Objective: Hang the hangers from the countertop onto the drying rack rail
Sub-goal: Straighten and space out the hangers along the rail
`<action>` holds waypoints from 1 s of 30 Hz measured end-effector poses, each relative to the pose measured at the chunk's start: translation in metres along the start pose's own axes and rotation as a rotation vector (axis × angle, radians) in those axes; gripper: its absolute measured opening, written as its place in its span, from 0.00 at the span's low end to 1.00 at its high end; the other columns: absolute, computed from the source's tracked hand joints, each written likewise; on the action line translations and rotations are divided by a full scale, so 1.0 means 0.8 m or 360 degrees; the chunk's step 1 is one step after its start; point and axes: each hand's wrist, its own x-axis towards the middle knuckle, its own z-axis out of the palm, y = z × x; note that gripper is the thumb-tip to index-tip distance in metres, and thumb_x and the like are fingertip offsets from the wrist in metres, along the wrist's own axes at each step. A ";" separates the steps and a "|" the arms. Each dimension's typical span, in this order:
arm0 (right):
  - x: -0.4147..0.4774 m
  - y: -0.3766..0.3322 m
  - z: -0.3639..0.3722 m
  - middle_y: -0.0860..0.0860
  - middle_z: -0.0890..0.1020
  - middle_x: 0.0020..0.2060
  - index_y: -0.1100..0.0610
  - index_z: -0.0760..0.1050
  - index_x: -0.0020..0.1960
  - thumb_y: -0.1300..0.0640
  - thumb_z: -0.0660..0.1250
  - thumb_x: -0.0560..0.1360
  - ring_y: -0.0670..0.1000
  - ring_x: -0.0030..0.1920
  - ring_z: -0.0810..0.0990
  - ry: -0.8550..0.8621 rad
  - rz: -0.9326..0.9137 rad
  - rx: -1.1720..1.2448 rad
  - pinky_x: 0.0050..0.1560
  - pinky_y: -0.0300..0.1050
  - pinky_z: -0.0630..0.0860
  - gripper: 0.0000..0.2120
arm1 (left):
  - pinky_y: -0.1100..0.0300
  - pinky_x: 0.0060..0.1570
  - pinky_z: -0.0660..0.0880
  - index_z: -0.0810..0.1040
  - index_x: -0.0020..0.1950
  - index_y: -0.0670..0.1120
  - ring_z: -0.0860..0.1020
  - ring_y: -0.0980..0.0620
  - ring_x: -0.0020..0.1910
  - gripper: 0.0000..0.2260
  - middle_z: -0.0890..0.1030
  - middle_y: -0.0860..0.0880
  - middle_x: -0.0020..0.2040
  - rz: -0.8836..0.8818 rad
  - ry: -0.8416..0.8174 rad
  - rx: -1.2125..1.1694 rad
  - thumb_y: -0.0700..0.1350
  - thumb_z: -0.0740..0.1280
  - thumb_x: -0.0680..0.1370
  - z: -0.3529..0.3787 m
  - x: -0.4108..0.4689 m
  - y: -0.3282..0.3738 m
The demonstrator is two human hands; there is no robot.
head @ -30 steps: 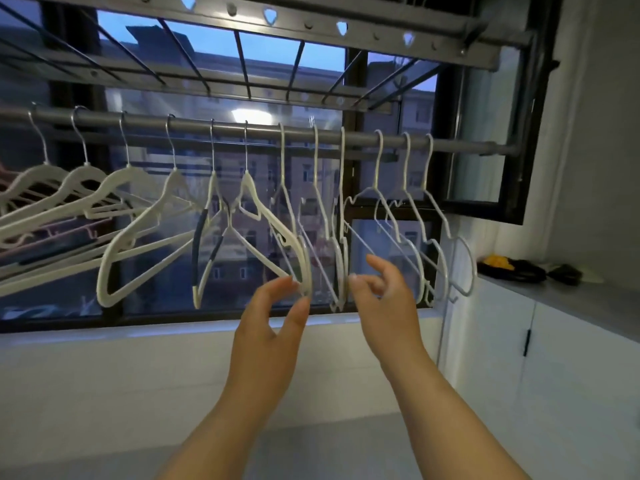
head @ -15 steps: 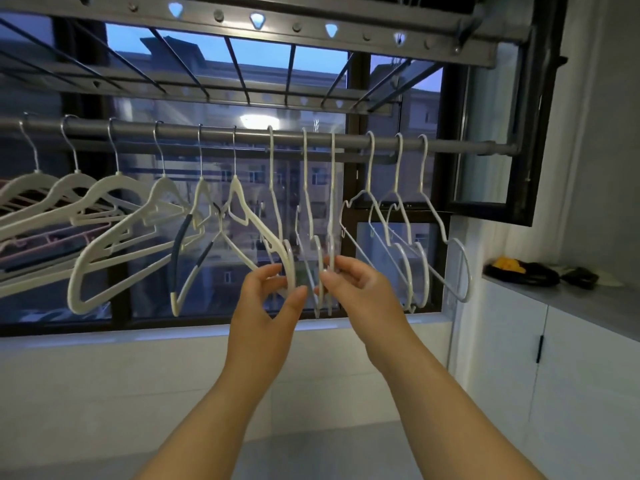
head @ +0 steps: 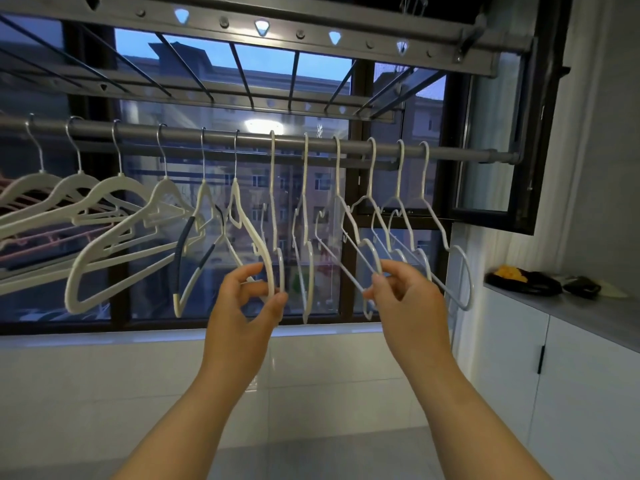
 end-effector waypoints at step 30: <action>-0.013 0.004 0.067 0.43 0.70 0.33 0.56 0.71 0.60 0.58 0.59 0.79 0.41 0.31 0.69 -0.0152 -0.0083 -0.0330 0.30 0.29 0.65 0.11 | 0.89 0.37 0.60 0.67 0.53 0.53 0.73 0.76 0.40 0.13 0.76 0.59 0.40 0.0155 0.0072 0.0237 0.37 0.64 0.76 -0.039 0.002 -0.015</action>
